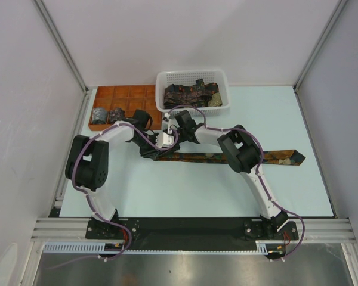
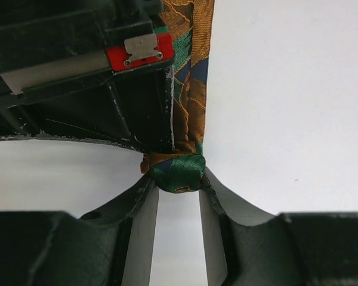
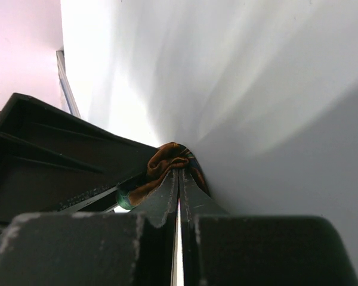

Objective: Roll the ties
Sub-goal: Roll the tie at the center of the board.

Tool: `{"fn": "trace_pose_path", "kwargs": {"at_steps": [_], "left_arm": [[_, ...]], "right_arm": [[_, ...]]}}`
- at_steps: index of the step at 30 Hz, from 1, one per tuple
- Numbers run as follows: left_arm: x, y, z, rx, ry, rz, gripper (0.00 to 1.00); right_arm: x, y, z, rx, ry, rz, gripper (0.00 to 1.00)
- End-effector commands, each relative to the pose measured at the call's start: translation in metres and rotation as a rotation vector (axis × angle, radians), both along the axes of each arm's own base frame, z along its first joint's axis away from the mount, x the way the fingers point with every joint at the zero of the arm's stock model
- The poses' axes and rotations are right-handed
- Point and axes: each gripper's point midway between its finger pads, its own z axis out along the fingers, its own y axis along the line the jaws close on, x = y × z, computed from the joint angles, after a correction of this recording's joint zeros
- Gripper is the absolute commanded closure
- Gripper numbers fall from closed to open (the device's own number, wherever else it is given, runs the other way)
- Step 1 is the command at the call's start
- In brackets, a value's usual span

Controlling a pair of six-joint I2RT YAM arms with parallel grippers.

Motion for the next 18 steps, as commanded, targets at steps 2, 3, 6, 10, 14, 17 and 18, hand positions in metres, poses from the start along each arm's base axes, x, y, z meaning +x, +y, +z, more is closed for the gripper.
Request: {"fn": "trace_pose_path", "kwargs": {"at_steps": [2, 3, 6, 10, 14, 17, 18], "left_arm": [[0.004, -0.01, -0.004, -0.005, 0.006, -0.029, 0.64], [0.004, -0.007, -0.005, 0.01, 0.003, -0.034, 0.65], [0.002, -0.004, -0.011, 0.03, 0.011, -0.039, 0.66], [0.002, -0.003, -0.013, 0.038, 0.02, -0.043, 0.67], [0.002, -0.002, -0.014, 0.041, 0.023, -0.045, 0.67], [0.002, -0.002, -0.015, 0.043, 0.024, -0.046, 0.67], [0.003, -0.002, -0.014, 0.044, 0.022, -0.046, 0.67]], "right_arm": [[0.002, 0.0, 0.012, 0.036, -0.005, -0.011, 0.98], [0.002, -0.001, 0.014, 0.045, 0.001, -0.007, 0.97], [0.006, -0.007, 0.02, 0.056, 0.007, -0.009, 0.89], [0.014, -0.016, 0.027, 0.064, 0.01, -0.016, 0.84], [0.018, -0.021, 0.039, 0.079, 0.007, -0.027, 0.81], [0.017, -0.019, 0.048, 0.105, 0.02, -0.031, 0.76], [0.019, -0.016, 0.054, 0.138, 0.002, -0.022, 0.75]]}}
